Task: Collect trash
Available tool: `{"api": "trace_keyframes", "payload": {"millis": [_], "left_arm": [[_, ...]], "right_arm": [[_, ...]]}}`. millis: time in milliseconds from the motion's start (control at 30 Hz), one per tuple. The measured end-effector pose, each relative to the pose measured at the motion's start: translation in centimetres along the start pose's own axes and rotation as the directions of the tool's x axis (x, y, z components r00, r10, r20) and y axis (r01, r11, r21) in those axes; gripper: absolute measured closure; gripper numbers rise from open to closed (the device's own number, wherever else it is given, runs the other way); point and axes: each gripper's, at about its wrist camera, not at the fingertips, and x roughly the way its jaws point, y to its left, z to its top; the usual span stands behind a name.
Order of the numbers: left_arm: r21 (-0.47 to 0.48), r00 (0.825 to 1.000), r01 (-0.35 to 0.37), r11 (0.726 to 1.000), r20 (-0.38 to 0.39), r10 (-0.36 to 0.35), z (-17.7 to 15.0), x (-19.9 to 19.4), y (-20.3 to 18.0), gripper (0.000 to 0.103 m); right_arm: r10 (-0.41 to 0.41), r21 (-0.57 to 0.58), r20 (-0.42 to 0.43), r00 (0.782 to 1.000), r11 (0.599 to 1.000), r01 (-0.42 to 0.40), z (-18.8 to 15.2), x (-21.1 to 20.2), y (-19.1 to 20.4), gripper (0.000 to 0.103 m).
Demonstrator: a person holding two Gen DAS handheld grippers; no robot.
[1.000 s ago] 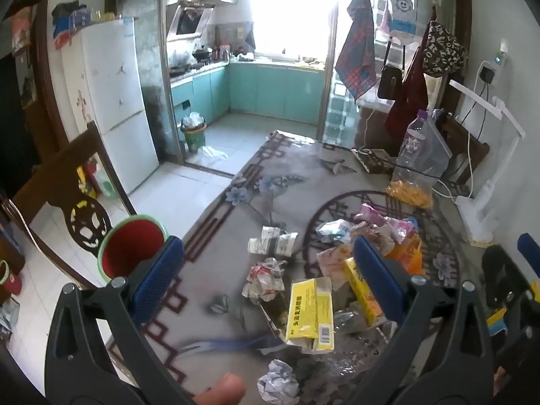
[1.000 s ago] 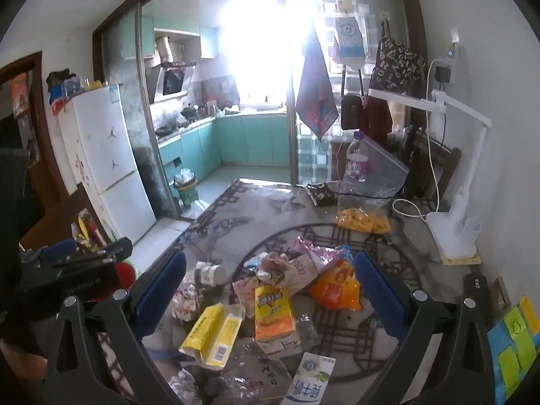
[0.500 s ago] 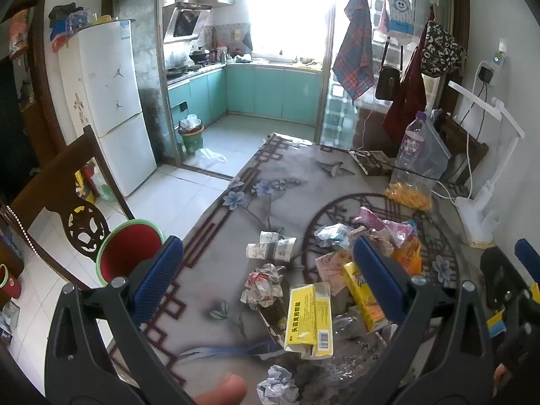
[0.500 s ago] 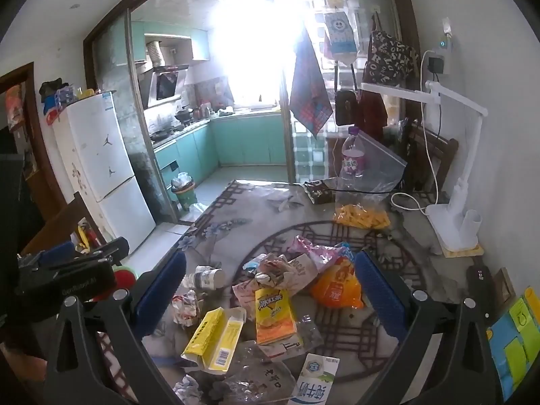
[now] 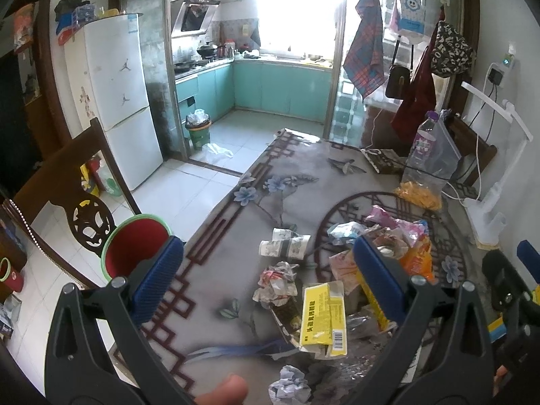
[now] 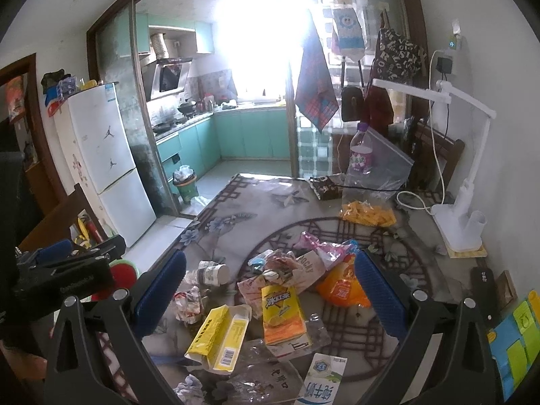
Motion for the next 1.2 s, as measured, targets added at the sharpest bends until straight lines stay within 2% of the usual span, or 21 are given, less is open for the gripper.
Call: {"api": "trace_keyframes", "payload": {"millis": [267, 400, 533, 700, 1200], "left_arm": [[-0.038, 1.0, -0.025, 0.999, -0.008, 0.025, -0.3, 0.0, 1.6, 0.004], [-0.052, 0.999, -0.044, 0.998, 0.003, 0.044, -0.8, -0.2, 2.6, 0.004], [-0.058, 0.998, -0.053, 0.997, -0.024, 0.052, -0.9, 0.3, 3.1, 0.004], [-0.064, 0.998, -0.063, 0.996, -0.022, 0.062, -0.8, 0.2, 3.5, 0.004], [-0.08, 0.995, -0.093, 0.992, -0.046, 0.09, -1.3, 0.8, 4.4, 0.004]], "right_arm": [[0.005, 0.003, -0.017, 1.0, 1.0, -0.005, 0.0, 0.4, 0.6, 0.007], [0.012, -0.011, 0.001, 1.0, 1.0, -0.012, -0.5, 0.2, 1.2, 0.007], [0.031, -0.009, -0.059, 0.998, 0.999, -0.031, -0.8, 1.5, 1.7, 0.007], [0.031, -0.022, -0.046, 0.998, 0.999, -0.032, -1.0, 1.2, 2.0, 0.007], [0.04, -0.022, -0.078, 0.996, 0.999, -0.041, -0.9, 1.5, 2.1, 0.007]]}}
